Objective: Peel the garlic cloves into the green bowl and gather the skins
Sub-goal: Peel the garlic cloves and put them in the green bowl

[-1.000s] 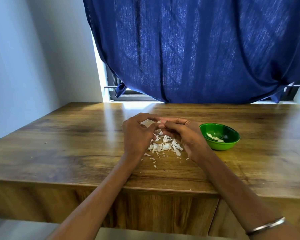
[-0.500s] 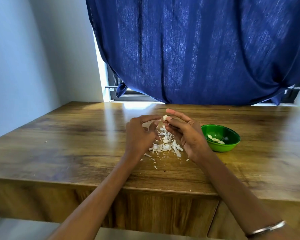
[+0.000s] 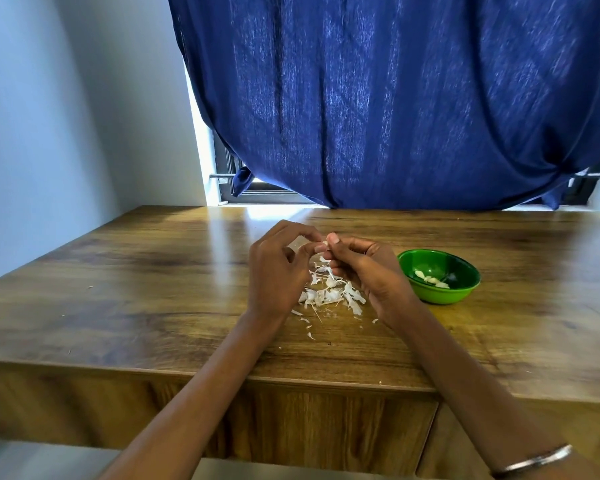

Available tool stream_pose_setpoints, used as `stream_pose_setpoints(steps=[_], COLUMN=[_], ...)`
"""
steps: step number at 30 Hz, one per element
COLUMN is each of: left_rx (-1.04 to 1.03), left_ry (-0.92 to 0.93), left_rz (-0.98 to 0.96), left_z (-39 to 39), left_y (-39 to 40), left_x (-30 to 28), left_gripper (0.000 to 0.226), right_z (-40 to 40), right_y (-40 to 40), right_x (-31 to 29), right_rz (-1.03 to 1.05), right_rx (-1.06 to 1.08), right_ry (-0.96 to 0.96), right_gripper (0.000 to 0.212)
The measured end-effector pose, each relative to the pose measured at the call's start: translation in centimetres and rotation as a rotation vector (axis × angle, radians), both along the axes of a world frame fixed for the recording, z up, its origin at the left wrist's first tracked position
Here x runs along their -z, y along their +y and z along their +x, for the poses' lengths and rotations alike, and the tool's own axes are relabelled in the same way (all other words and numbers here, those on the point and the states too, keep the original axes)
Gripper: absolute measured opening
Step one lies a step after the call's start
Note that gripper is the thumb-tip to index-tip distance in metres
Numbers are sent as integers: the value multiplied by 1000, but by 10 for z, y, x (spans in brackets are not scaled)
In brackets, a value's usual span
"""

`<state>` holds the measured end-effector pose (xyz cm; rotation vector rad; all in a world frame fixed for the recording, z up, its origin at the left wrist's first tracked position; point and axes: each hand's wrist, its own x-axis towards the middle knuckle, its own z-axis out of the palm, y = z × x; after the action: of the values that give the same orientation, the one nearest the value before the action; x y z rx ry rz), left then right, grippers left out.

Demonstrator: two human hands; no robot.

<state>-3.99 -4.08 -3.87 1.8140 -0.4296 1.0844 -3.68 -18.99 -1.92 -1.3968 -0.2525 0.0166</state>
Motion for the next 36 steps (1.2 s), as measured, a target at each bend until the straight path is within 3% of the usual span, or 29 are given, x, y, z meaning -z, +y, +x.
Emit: stream_pose_setpoints(steps=[5,14,23,36], left_rx=[116,193,178,37], left_ry=[149,237,160,40], left_rz=[-8,-21,-67,-97], left_z=[-3,0,0,8], left_y=[-5,-5,-10,-13], left_x=[-2,0,2,3], left_gripper=[15,11,24,30], right_z=[3,5,9,11], right_y=[-1,1,13,17], right_x=[3,6,14,15], right_rz=[18,-4,-26,146], right_rx=[-9,11,42,49], right_ry=[-22,-122,-256,-192], right_gripper=[9,9,9,7])
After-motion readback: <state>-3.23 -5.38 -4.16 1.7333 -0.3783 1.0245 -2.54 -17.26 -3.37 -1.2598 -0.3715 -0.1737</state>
